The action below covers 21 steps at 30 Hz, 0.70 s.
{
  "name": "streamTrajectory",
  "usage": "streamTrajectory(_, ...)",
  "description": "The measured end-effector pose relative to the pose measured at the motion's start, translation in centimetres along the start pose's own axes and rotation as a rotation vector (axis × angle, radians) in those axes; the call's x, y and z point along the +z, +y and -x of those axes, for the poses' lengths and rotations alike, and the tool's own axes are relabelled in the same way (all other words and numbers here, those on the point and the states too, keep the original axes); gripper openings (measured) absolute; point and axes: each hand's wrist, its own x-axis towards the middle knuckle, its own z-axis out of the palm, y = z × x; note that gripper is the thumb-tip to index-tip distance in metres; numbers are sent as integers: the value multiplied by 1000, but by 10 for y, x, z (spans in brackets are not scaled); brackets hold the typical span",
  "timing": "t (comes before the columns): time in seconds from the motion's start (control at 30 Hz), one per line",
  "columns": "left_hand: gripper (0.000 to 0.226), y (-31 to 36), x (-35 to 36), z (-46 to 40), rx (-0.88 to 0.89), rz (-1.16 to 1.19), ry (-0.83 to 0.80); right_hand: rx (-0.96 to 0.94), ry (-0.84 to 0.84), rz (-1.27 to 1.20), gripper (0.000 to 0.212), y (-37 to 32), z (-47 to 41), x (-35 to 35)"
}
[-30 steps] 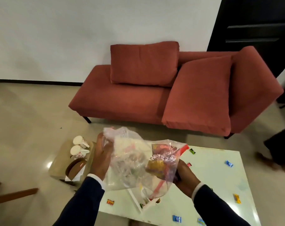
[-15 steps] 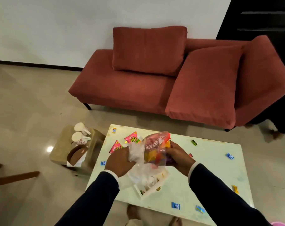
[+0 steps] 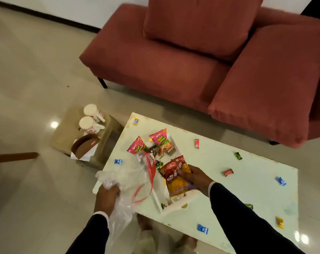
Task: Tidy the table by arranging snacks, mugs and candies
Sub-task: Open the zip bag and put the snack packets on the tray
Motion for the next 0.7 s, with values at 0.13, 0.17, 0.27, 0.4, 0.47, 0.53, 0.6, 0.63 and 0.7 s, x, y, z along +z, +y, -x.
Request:
streamTrajectory(0.13,37,-47,8,-38,-27,21,-63,-78,207,97,38,10,-78,4)
streamTrajectory(0.17,48,-53,11,-47,-11,3,-76,-87,240,126,40,11,-97,4)
streamTrajectory(0.27,58,-57,17,-71,31,-72,-48,-122,314,253,39,9,-142,2)
streamTrajectory(0.4,18,-62,21,-107,101,-69,56,-173,321,376,43,3,-188,-2)
streamTrajectory(0.47,13,-65,20,-122,73,-18,64,-152,248,418,47,-2,-203,-5)
streamTrajectory(0.53,12,-66,19,-134,26,64,28,-114,161,477,47,-8,-213,-7)
streamTrajectory(0.6,18,-67,16,-142,17,95,0,-104,119,519,47,-13,-222,-6)
streamTrajectory(0.63,19,-67,15,-145,23,91,-12,-111,118,508,47,-14,-226,-6)
streamTrajectory(0.7,18,-67,14,-147,28,81,-55,-135,156,477,43,-15,-231,-5)
